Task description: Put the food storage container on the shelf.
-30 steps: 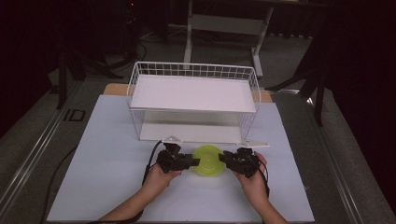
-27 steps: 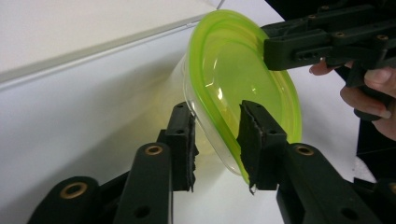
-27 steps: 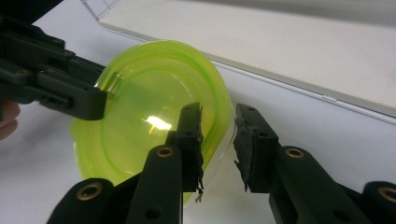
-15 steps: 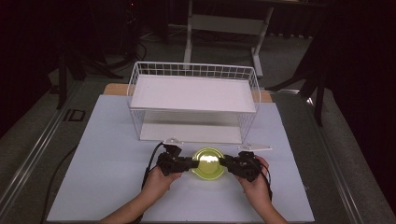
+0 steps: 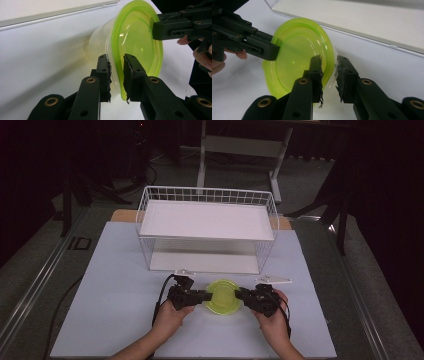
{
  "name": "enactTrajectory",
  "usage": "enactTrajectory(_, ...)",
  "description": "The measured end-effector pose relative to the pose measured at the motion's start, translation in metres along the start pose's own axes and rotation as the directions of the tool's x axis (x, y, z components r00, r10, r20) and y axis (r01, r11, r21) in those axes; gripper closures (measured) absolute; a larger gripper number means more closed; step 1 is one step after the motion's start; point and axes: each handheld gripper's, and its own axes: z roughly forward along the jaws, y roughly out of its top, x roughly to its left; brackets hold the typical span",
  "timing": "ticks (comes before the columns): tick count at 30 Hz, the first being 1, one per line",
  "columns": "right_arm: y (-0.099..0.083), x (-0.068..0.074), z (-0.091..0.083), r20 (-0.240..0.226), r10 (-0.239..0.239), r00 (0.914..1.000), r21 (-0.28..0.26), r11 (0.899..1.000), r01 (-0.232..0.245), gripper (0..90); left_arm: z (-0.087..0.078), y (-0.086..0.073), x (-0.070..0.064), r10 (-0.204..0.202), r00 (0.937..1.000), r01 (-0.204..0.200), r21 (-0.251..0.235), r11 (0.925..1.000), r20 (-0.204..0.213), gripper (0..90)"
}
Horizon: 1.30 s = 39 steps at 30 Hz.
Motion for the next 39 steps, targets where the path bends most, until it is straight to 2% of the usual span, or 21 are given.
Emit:
enactTrajectory(4, -0.001, 0.001, -0.002, -0.009, 0.023, 0.9997, -0.001, 1.0, -0.023, 77.3, -0.001, -0.002, -0.004, -0.002, 0.9998, 0.002, -0.011, 0.9999, -0.02, 78.7)
enactTrajectory(7, -0.001, 0.006, -0.003, 0.018, 0.008, 0.9998, 0.005, 1.0, -0.008, 79.0, -0.003, -0.003, -0.008, 0.035, 0.9977, -0.036, -0.012, 0.9993, -0.058, 81.5)
enactTrajectory(8, -0.001, 0.006, -0.002, 0.019, 0.004, 0.9998, 0.004, 1.0, -0.004, 79.0, -0.005, -0.004, -0.008, 0.035, 0.9978, -0.036, -0.016, 0.9992, -0.056, 81.4)
enactTrajectory(10, 0.0, 0.005, -0.002, -0.003, 0.027, 0.9996, 0.004, 1.0, -0.027, 79.0, -0.009, -0.003, -0.007, 0.043, 0.9978, -0.045, -0.034, 0.9984, -0.05, 81.5)
enactTrajectory(12, 0.003, 0.006, -0.002, -0.012, 0.024, 0.9996, -0.006, 1.0, -0.024, 79.1, -0.014, -0.001, -0.008, 0.057, 0.9967, -0.06, -0.054, 0.9968, -0.059, 81.6)
enactTrajectory(19, 0.032, 0.014, -0.005, -0.017, 0.0, 0.9999, -0.074, 0.997, -0.001, 79.0, -0.037, 0.017, -0.003, 0.034, 0.9985, -0.04, -0.142, 0.989, -0.043, 81.8)
enactTrajectory(24, 0.053, 0.017, 0.001, -0.012, -0.012, 0.9999, -0.097, 0.995, 0.01, 78.9, -0.045, 0.026, 0.001, 0.036, 0.9972, -0.047, -0.18, 0.9826, -0.066, 81.8)
enactTrajectory(27, 0.061, 0.016, 0.009, -0.001, -0.016, 0.9999, -0.103, 0.995, 0.016, 78.7, -0.047, 0.031, 0.008, 0.029, 0.9964, -0.043, -0.189, 0.981, -0.08, 81.8)
enactTrajectory(30, 0.064, 0.012, 0.02, -0.006, 0.008, 1.0, -0.097, 0.995, -0.009, 78.6, -0.043, 0.033, 0.024, 0.008, 0.9979, -0.02, -0.19, 0.9815, -0.063, 81.8)
enactTrajectory(32, 0.064, 0.011, 0.024, -0.007, 0.013, 0.9999, -0.091, 0.996, -0.014, 78.6, -0.041, 0.033, 0.027, 0.006, 0.9977, -0.019, -0.188, 0.982, -0.067, 81.8)
enactTrajectory(33, 0.064, 0.009, 0.032, 0.006, 0.018, 0.9998, -0.083, 0.996, -0.017, 78.5, -0.037, 0.032, 0.033, 0.012, 0.9966, -0.027, -0.183, 0.9827, -0.081, 81.8)
enactTrajectory(34, 0.064, 0.009, 0.032, 0.006, 0.018, 0.9998, -0.083, 0.996, -0.017, 78.5, -0.037, 0.032, 0.033, 0.012, 0.9966, -0.027, -0.183, 0.9827, -0.081, 81.8)
enactTrajectory(35, 0.064, 0.007, 0.04, 0.015, 0.024, 0.9996, -0.076, 0.997, -0.023, 78.3, -0.036, 0.032, 0.036, 0.01, 0.9963, -0.026, -0.184, 0.9825, -0.085, 81.8)
enactTrajectory(36, 0.064, 0.007, 0.044, 0.019, 0.032, 0.9993, -0.07, 0.997, -0.03, 78.3, -0.032, 0.032, 0.039, 0.025, 0.9943, -0.044, -0.18, 0.9827, -0.103, 81.8)
enactTrajectory(39, 0.062, 0.004, 0.053, 0.036, 0.03, 0.9989, -0.059, 0.998, -0.028, 78.2, -0.027, 0.031, 0.046, 0.029, 0.9935, -0.048, -0.175, 0.9834, -0.111, 81.8)
